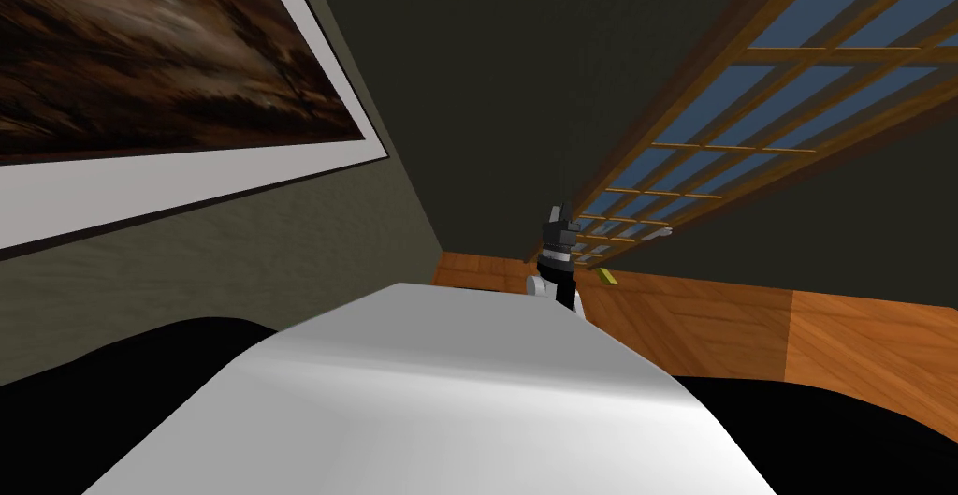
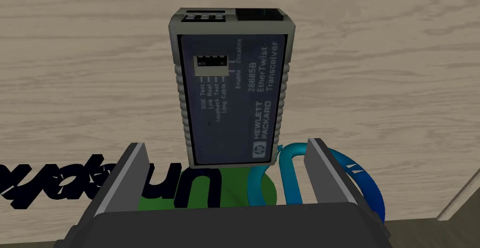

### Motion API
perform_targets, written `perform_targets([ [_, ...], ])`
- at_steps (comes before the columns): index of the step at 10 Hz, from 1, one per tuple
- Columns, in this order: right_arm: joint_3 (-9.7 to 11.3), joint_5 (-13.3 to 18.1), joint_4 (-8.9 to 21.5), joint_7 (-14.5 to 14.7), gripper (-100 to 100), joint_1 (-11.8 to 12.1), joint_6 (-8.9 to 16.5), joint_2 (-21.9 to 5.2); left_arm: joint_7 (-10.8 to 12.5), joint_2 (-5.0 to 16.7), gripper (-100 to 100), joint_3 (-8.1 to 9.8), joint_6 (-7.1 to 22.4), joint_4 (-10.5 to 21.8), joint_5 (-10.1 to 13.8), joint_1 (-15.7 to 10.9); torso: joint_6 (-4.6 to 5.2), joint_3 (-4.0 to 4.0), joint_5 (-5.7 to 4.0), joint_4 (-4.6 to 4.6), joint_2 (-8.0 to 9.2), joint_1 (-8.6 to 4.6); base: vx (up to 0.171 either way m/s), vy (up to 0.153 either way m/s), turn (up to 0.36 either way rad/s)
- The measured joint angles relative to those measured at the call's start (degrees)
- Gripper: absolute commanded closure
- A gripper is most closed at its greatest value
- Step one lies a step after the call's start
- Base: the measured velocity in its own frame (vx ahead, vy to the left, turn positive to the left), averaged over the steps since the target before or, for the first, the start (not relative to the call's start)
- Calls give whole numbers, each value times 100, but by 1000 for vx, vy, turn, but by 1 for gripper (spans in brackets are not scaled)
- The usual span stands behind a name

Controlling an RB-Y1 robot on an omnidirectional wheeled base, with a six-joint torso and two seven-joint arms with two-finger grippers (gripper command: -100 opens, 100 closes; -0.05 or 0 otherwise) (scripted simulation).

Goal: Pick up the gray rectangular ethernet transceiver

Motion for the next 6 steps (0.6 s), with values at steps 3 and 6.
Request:
perform_targets([
  [3, 1, 0, 0, 0, 0, 0, 0, 1, 6, -72, -100, -40, 30, 52, -10, -92, -2, 4, -12, 2, 6, -54, -15, 23, 5],
  [6, 2, 0, 0, 0, 0, 0, 0, 2, -59, -425, -100, 117, 243, 248, -200, -295, -2, 3, -13, 2, 4, -61, -5, 1, -14],
])
